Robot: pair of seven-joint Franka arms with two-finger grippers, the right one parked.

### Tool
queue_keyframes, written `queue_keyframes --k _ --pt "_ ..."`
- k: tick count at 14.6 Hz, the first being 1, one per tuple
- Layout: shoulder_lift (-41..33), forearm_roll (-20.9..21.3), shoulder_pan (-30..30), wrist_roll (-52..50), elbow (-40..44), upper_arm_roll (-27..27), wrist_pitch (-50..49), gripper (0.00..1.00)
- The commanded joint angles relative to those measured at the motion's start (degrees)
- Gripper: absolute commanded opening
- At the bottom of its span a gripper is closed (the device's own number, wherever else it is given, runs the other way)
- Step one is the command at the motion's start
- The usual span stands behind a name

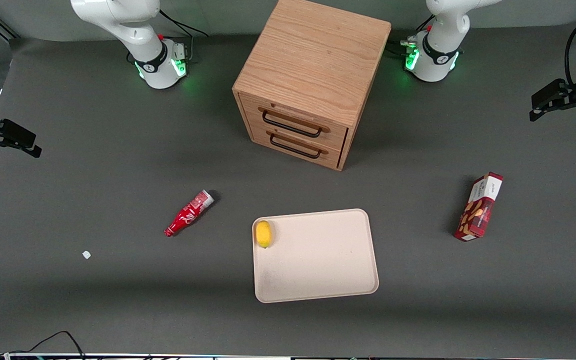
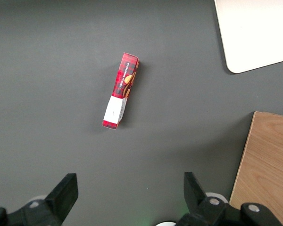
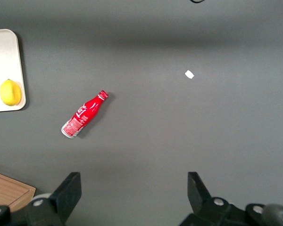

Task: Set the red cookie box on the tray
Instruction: 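Move the left gripper down over the red tartan shortbread box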

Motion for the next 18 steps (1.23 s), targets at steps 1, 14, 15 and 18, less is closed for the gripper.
queue_keyframes --k 1,14,15,18 --pt "1.1 0.9 -0.8 -0.9 2.0 0.3 -1.6 1.0" --pt "14.3 6.0 -1.1 -0.1 -4.1 0.4 13.9 1.0" --pt "15.4 6.3 -1.1 0.0 -6.0 0.4 17.4 1.0" --pt "17.2 6.7 -0.8 3.5 -13.7 0.6 30.1 1.0"
